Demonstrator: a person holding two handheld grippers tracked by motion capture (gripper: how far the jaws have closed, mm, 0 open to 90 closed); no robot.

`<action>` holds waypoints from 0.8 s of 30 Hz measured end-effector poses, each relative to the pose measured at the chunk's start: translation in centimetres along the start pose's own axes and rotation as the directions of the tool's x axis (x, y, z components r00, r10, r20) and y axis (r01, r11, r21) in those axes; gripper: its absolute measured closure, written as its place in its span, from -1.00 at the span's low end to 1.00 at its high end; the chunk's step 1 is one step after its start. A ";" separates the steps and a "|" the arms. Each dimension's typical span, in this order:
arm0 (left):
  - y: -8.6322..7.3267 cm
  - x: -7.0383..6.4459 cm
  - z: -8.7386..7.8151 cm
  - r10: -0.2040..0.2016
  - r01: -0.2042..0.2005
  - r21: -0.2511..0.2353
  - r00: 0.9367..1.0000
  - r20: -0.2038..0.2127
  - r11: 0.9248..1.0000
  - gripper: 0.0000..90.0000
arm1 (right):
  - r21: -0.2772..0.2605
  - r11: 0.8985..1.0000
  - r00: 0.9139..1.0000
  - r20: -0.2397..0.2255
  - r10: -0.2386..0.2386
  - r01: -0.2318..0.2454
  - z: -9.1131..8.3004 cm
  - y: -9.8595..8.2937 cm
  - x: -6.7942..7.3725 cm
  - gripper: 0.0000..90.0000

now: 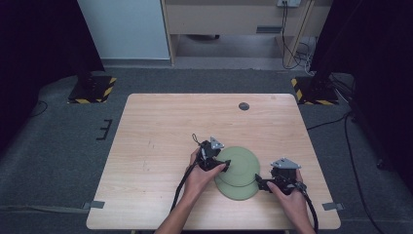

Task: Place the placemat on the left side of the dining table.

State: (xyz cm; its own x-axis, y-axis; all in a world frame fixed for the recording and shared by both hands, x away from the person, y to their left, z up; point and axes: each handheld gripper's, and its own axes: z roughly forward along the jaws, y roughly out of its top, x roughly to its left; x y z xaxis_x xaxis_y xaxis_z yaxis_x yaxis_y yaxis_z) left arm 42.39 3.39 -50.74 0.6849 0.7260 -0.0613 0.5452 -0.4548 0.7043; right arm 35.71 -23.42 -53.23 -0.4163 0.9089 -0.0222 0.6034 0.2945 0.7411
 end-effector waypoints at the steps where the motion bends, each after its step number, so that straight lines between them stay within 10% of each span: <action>1: 0.1 0.2 0.2 -0.010 0.010 0.011 1.000 0.008 1.000 -0.46 | -0.001 1.000 1.000 0.000 -0.001 0.001 0.0 0.0 0.0 -0.97; 24: 0.0 1.1 1.9 -0.119 0.112 0.063 0.984 0.131 0.992 -0.40 | -0.002 1.000 1.000 0.000 -0.002 0.002 0.0 0.0 0.0 -0.97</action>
State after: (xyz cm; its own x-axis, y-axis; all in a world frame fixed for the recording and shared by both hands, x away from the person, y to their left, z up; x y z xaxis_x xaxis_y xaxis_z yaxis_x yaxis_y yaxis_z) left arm 44.09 3.17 -52.13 0.6725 0.7010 -0.2373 0.6478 -0.4025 0.6468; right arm 35.74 -23.38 -53.25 -0.4181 0.9081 -0.0237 0.6008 0.2960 0.7426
